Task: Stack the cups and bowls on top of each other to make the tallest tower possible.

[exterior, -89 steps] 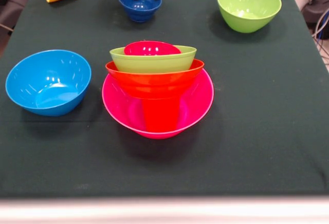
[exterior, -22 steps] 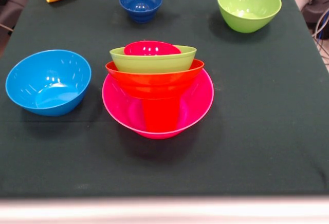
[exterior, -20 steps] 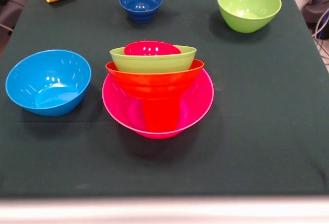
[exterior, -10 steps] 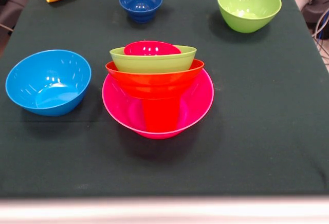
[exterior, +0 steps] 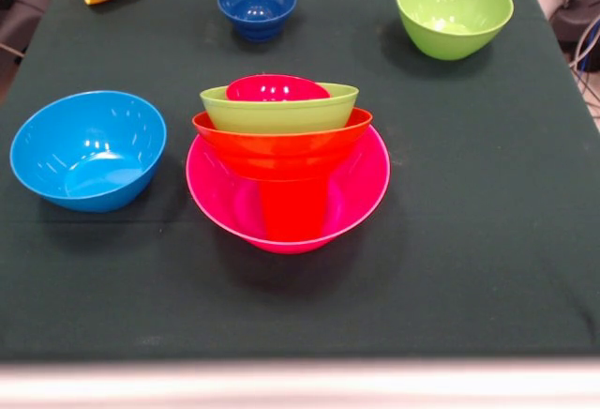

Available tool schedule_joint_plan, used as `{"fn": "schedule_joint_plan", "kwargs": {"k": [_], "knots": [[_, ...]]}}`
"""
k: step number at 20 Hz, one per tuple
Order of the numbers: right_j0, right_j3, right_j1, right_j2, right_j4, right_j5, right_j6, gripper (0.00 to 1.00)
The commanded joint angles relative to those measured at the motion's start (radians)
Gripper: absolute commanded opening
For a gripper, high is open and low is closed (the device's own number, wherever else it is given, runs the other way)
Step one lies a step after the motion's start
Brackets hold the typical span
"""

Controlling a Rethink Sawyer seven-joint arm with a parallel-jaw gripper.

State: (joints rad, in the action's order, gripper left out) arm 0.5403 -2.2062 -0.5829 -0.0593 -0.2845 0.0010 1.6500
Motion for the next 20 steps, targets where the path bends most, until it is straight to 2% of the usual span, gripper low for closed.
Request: {"fn": "schedule_joint_plan", "kwargs": {"k": [1,9,12,14,20], "knots": [[-0.043,0.114,-0.023,-0.059,0.058,0.004,0.162,1.00],[-0.049,0.121,-0.041,-0.087,0.078,0.016,0.167,1.00],[-0.032,0.111,-0.070,-0.105,0.098,0.096,0.152,1.00],[-0.019,0.107,-0.079,-0.113,0.100,0.105,0.144,1.00],[-0.015,0.119,-0.009,-0.094,0.064,-0.031,0.154,1.00]]}}
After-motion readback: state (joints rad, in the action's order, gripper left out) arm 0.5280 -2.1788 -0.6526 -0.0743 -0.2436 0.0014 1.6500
